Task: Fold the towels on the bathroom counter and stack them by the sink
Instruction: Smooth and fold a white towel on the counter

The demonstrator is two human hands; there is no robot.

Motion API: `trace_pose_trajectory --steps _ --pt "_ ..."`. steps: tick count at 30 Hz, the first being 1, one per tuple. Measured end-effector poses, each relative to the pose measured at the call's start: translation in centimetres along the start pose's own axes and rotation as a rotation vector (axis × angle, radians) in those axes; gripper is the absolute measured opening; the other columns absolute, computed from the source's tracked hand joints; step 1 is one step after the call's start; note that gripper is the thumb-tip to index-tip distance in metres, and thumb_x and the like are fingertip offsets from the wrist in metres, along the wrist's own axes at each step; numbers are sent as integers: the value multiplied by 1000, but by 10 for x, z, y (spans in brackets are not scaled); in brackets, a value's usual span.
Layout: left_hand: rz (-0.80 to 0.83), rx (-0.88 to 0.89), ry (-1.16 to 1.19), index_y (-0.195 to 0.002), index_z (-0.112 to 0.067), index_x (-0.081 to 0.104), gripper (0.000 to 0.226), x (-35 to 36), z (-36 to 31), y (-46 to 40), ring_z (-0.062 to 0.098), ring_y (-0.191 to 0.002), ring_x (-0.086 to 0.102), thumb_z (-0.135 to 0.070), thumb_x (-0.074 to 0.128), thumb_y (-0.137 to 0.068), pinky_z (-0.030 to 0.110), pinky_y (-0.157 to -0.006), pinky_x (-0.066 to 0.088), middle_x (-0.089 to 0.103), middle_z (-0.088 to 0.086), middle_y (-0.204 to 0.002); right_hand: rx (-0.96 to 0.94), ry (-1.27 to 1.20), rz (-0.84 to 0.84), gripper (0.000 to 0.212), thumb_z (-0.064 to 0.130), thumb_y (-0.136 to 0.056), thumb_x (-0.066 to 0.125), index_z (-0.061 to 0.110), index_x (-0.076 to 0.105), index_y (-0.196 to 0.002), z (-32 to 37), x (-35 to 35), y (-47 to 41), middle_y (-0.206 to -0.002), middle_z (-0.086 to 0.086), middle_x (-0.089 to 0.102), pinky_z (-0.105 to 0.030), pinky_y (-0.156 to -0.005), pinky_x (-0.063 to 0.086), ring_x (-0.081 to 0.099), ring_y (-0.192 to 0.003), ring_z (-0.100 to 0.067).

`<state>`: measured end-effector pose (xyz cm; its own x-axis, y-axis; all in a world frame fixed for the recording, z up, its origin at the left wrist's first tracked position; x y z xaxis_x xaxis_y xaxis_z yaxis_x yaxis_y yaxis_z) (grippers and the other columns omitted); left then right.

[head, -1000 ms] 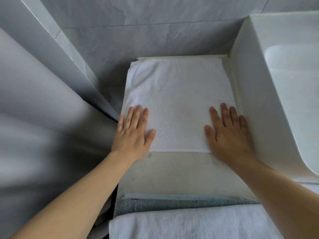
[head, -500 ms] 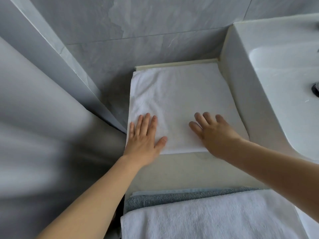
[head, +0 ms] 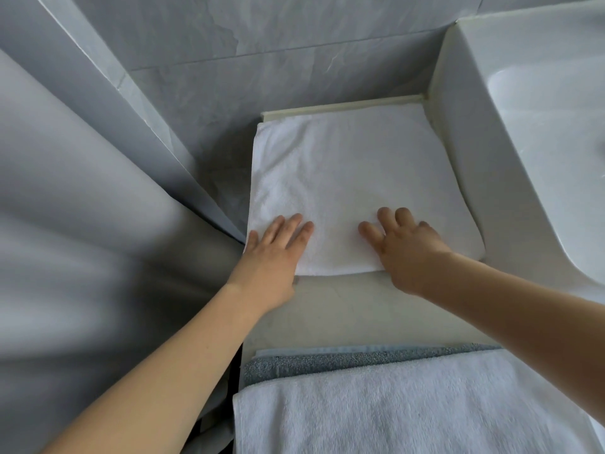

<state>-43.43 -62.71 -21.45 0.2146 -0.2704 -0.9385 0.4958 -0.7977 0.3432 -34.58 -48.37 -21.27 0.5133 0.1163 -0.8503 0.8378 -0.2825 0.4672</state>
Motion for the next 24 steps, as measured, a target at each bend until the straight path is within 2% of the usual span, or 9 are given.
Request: trace_pose_trajectory --steps 6,11,14,16,17,18,19,21,24 --pt "-95 -71 101 -158 -25 -4 87 2 9 5 22 -152 -12 -3 51 -95 44 -124 0 -12 4 -166 123 -1 20 89 12 -81 63 22 1 -145 -12 7 -2 -132 -18 15 -32 -70 43 33 -117 -33" --pt "-62 -92 177 -158 -28 6 81 1 9 6 22 -153 -6 -5 53 -97 42 -124 4 -5 5 -166 274 27 77 64 11 -85 61 1 23 -136 -36 5 14 -128 -27 37 -42 -85 55 55 -108 -38" --pt "38 -89 195 -157 -28 19 75 -7 7 8 24 -151 12 -3 51 -94 41 -120 24 7 5 -166 249 17 176 50 11 -87 61 4 42 -133 -33 4 18 -129 -18 50 -43 -86 55 58 -112 -34" --pt "136 -87 141 -148 -27 43 61 -16 8 8 28 -130 46 -6 51 -91 39 -98 47 36 7 -155 146 86 249 36 15 -88 60 14 58 -124 -22 2 19 -121 -5 61 -37 -84 54 62 -109 -27" --pt "167 -101 113 -133 -26 57 49 -23 11 8 26 -105 58 -6 49 -88 36 -78 51 55 7 -136 86 110 303 33 15 -90 56 17 60 -122 -17 4 21 -117 -1 62 -34 -81 52 62 -107 -25" --pt "201 -138 121 -112 -23 66 37 -30 16 9 21 -81 58 -6 47 -85 31 -60 46 63 7 -111 41 112 398 32 12 -92 53 17 60 -123 -14 8 26 -116 -1 62 -33 -81 50 61 -106 -25" --pt "260 -184 162 -94 -20 66 28 -33 23 11 17 -66 52 -5 45 -84 28 -52 37 62 4 -89 -14 121 508 33 9 -92 51 14 59 -124 -12 10 32 -117 -3 61 -34 -84 48 60 -107 -26" --pt "447 -242 191 -76 -16 58 22 -30 30 16 15 -59 45 -5 41 -86 25 -50 31 52 -1 -73 -113 226 643 34 5 -90 53 7 61 -123 -15 9 35 -122 -9 61 -36 -97 48 60 -111 -28" --pt "559 -237 85 -78 -18 53 17 -41 42 10 12 -63 48 -12 42 -89 22 -50 34 53 -4 -77 -156 399 617 32 13 -87 64 5 65 -118 -33 -13 13 -121 -11 63 -42 -100 48 61 -111 -31"
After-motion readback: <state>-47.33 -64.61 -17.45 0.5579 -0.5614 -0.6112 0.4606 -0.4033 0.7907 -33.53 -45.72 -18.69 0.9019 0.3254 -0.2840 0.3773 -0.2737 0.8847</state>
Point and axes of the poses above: each hand's wrist, its own y-axis away from the middle knuckle, its own x-axis out of the palm, z = x × y, the point moved 10 cm from there along -y, towards the middle knuckle
